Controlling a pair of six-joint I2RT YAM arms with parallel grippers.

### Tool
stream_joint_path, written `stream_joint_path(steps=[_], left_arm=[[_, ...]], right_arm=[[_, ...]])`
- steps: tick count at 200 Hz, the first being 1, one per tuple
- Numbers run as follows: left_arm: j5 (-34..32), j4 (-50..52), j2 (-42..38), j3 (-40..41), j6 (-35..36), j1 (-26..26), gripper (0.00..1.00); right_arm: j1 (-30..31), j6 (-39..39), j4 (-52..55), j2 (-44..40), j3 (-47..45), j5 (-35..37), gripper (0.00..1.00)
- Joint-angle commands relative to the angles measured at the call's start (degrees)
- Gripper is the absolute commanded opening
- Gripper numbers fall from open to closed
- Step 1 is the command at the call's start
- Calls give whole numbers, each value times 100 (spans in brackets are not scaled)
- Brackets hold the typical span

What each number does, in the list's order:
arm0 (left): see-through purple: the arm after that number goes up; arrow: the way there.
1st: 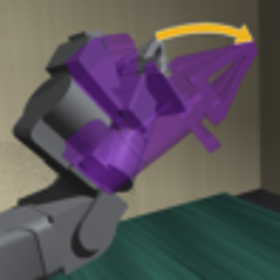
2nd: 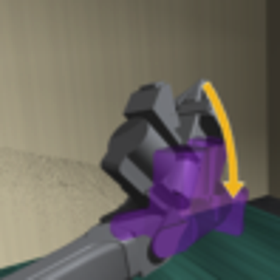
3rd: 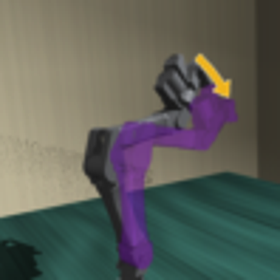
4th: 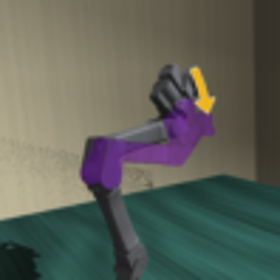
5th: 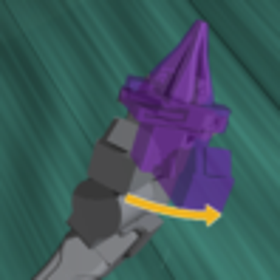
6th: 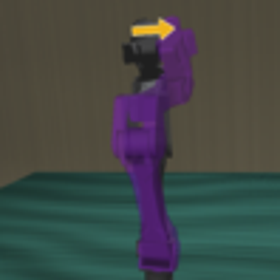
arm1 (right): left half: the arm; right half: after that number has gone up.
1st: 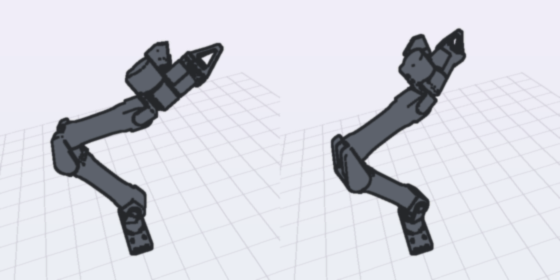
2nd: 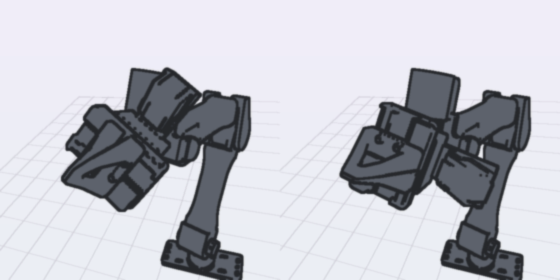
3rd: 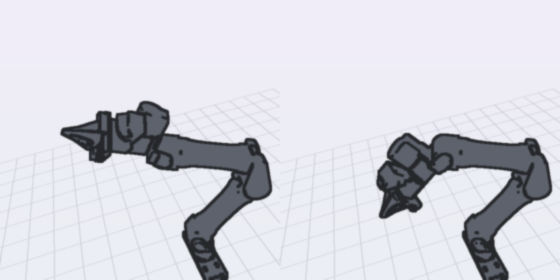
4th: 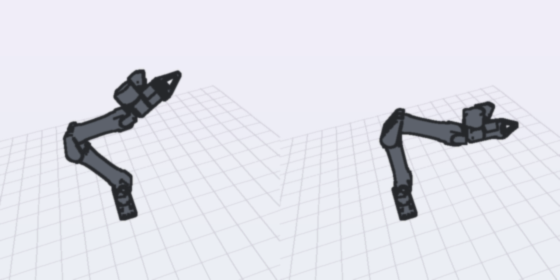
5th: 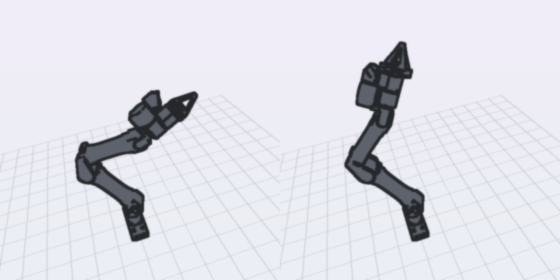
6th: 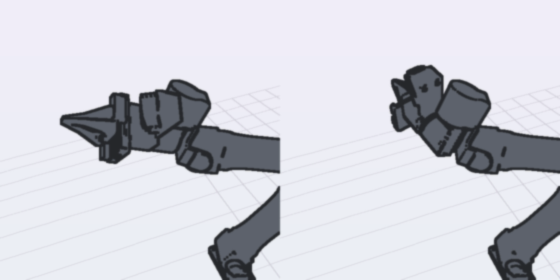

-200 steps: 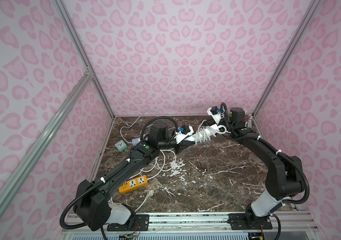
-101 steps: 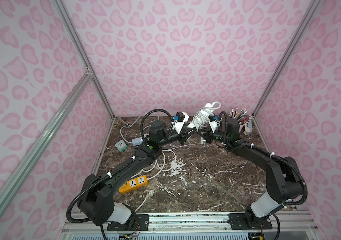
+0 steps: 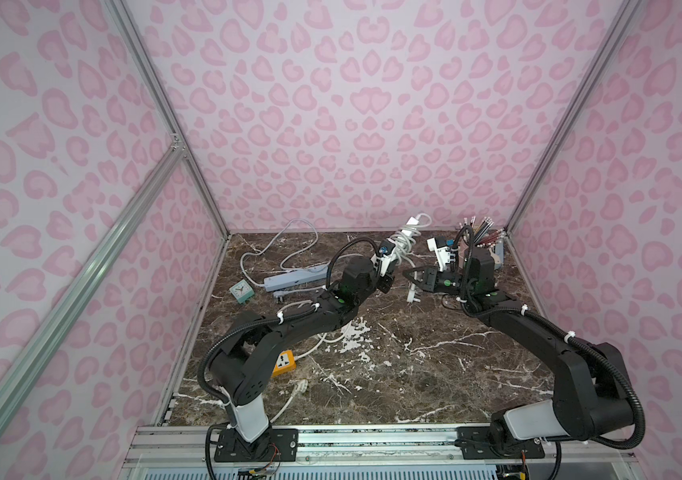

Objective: Wrap the cord around the power strip
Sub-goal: Wrap the power cord around the power strip, then place the power strip at the center of the board.

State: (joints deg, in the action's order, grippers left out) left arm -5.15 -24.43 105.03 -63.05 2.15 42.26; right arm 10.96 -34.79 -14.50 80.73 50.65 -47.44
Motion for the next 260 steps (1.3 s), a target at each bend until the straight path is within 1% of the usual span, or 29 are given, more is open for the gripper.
stream_joint_path(steps=[1,27,32,43,60,71,85,100,116,126,143,169,199,205,234,260], left_arm=[[-822,-81,346,-180,-544,247,3],[-944,174,675,-449,-904,905,3],[-961,377,728,-491,-933,1009,3],[-971,445,843,-524,-1018,1210,3],[-778,441,955,-472,-1255,1341,3],[-720,458,983,-463,-1358,1385,3],[-591,509,1029,-542,-1396,1425,3],[-479,872,1214,-857,-1402,1476,3],[-594,1607,1556,-1455,-1460,1550,3],[-684,1963,1724,-1660,-1513,1589,3],[-897,2416,1940,-1834,-1583,1636,3],[-1167,3202,2305,-2175,-1604,1670,3],[-1185,3471,2585,-2272,-1609,1715,3],[-1175,3491,2624,-2289,-1618,1715,3],[-1244,3612,2786,-2367,-1582,1742,3],[-1272,3678,2838,-2370,-1584,1751,3]], right_arm=[[-446,-1013,6,-333,-149,-95,0],[-1082,-2419,-552,-701,-960,153,0],[-1157,-2697,-806,-779,-1111,200,0],[-1295,-3359,-1494,-951,-1505,361,0],[-1386,-4381,-2411,-1138,-1970,726,0],[-1369,-4724,-2622,-1204,-2098,991,0],[-1280,-4856,-2546,-1252,-2120,1251,0],[-1191,-4800,-2241,-1266,-2071,1466,1],[-1087,-4633,-1521,-1294,-2037,1796,2],[-1052,-4586,-1228,-1290,-2136,2006,5],[-1052,-4591,-1070,-1191,-2380,2160,5],[-1026,-4115,-264,-1019,-2402,2410,8],[-1026,-3649,288,-869,-2424,2666,11],[-1026,-3515,446,-826,-2384,2718,14],[-1183,-2866,1344,-734,-2177,2896,35],[-1580,-2251,2056,-965,-2025,2977,47]])
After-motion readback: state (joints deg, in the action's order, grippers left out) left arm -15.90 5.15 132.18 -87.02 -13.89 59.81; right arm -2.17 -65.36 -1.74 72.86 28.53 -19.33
